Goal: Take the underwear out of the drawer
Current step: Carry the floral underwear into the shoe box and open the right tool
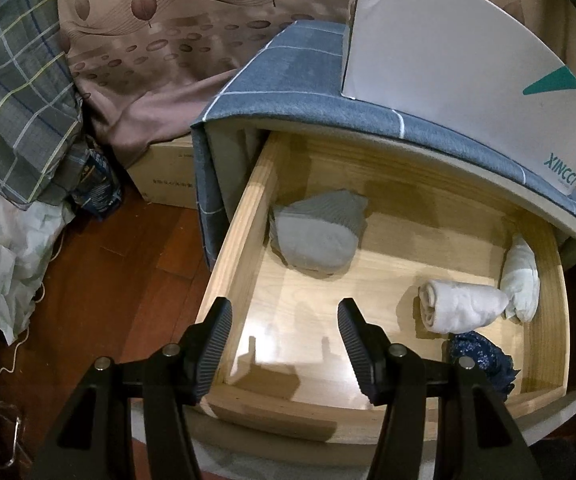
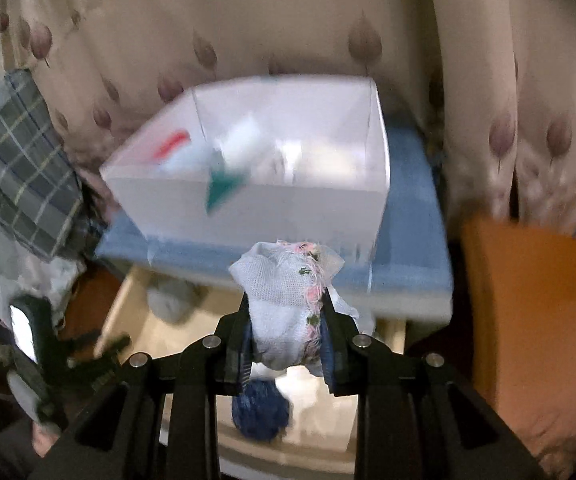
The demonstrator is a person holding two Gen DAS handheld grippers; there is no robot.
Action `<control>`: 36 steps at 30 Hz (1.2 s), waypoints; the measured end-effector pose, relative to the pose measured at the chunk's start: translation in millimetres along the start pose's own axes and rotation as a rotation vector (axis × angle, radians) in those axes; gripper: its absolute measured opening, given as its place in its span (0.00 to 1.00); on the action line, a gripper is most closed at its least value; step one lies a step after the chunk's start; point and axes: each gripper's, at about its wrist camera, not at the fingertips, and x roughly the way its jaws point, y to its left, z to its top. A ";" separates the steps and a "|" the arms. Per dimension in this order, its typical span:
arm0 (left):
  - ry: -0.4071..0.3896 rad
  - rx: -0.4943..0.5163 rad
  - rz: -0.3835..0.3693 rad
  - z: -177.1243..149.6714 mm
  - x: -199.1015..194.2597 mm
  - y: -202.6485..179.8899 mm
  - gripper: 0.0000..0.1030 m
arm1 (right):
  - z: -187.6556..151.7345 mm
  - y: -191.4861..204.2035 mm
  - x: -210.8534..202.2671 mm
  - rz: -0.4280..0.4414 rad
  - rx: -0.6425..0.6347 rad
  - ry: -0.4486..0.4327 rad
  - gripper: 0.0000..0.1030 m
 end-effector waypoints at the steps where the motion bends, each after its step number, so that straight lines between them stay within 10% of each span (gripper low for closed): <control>1: -0.001 -0.001 -0.001 0.1 0.0 0.3 0.55 | 8.6 0.9 -5.1 -0.001 -0.004 -0.017 0.24; 16: -0.009 -0.002 0.008 -0.3 0.2 1.4 0.55 | 103.5 24.0 -4.8 -0.037 -0.058 -0.103 0.24; 36: -0.020 -0.007 0.003 -0.2 -1.9 3.1 0.55 | 110.7 26.9 93.3 -0.055 -0.018 0.063 0.26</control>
